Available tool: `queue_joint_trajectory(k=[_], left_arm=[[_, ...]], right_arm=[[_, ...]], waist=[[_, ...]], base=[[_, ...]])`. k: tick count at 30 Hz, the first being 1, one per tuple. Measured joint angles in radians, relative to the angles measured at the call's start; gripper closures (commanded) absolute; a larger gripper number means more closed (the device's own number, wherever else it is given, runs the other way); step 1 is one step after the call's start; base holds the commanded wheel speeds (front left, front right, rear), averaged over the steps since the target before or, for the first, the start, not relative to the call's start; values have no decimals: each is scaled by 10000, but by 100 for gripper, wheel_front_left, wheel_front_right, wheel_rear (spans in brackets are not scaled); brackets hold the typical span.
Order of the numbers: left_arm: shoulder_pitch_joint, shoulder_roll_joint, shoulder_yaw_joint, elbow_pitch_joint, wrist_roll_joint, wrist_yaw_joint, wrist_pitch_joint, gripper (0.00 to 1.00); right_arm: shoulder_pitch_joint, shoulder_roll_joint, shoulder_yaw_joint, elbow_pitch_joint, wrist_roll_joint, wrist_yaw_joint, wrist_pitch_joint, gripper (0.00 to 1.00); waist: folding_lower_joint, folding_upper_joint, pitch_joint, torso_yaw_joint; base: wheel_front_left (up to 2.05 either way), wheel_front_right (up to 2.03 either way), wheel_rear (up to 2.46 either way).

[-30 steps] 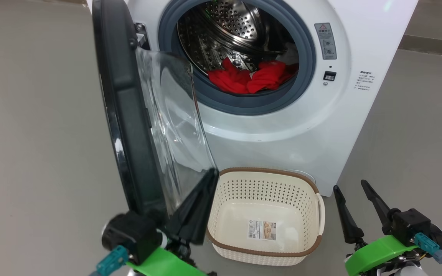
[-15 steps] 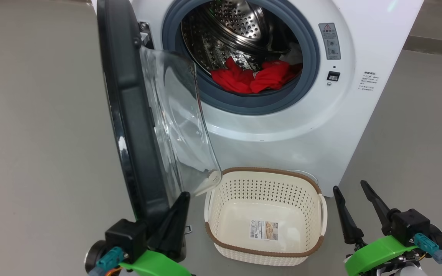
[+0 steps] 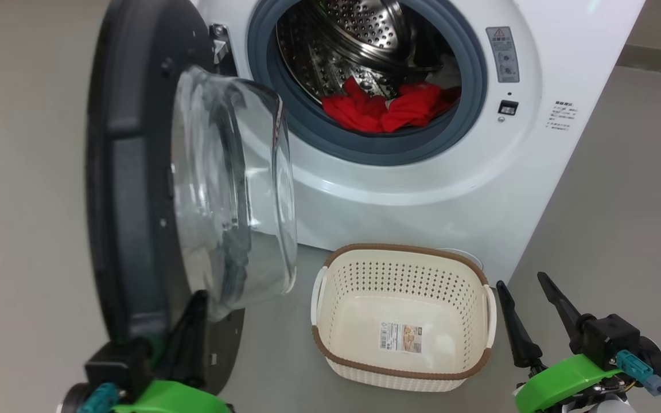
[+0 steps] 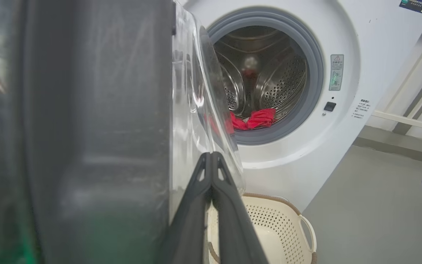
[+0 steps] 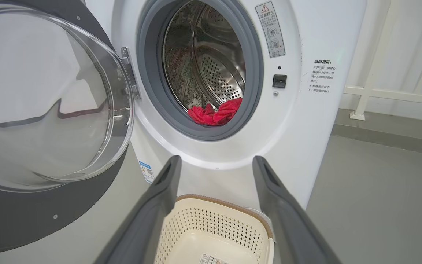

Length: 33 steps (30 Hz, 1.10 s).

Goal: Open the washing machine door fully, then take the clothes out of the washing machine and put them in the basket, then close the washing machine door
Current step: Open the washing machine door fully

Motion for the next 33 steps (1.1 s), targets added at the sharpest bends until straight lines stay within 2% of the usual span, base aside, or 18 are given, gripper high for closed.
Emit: queue_joint_trajectory(k=[14,19,26,33], left_arm=[[192,301,1567,-105,-123,913,-692,100],[155,314,1973,201,-320,934,-918,100],[-346,355,2608,1331,-1026,895,-1430,100],[-1109,305,3141,2545,-1643,458,-2021,100]], right_arm=[[-30,-165,142,-10,-244,0,2,0],[-35,-301,232,-12,-244,0,0,0],[-75,-531,255,-40,-255,0,0,0],[-174,-807,437,-33,-255,0,0,0]], waist=[[-1,0,682,203],[-1,0,925,265],[0,0,1227,356],[0,0,1540,458]], base=[[0,0,0],[0,0,0],[0,0,0],[0,0,0]])
